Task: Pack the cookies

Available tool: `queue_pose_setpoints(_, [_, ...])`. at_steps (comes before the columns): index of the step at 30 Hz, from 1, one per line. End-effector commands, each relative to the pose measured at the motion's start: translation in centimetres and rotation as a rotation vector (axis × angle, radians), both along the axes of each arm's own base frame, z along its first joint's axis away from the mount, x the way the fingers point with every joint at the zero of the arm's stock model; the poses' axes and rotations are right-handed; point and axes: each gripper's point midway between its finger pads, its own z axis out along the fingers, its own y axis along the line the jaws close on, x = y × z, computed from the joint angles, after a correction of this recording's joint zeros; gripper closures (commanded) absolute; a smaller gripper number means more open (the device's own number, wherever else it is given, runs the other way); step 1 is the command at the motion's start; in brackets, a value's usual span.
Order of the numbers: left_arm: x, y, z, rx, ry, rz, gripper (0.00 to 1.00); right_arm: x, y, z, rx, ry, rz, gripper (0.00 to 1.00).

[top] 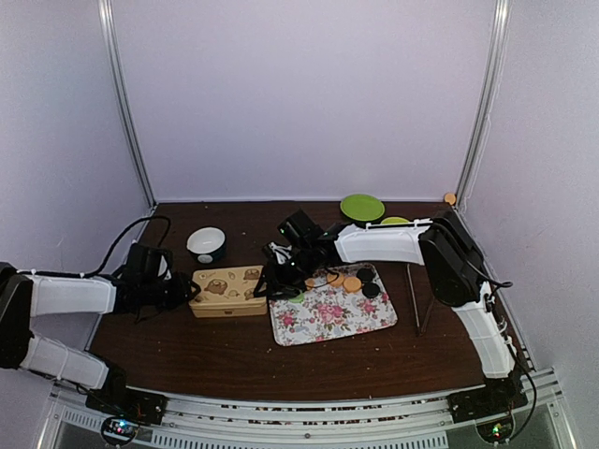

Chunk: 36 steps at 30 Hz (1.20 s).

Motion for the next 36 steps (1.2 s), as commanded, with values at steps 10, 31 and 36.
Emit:
queue_pose_setpoints(10, [-1.5, 1.5, 1.9, 0.091, 0.006, -0.004, 0.34, 0.0, 0.0, 1.9, 0.028, -0.061, -0.008, 0.54])
queue_pose_setpoints(31, [3.4, 0.9, 3.8, 0.042, -0.028, 0.040, 0.31, 1.3, 0.0, 2.7, 0.046, -0.124, -0.061, 0.52])
queue_pose_setpoints(36, [4.5, 0.7, 3.1, 0.039, -0.012, 0.048, 0.33, 1.9, 0.0, 2.4, 0.041, -0.127, -0.090, 0.52])
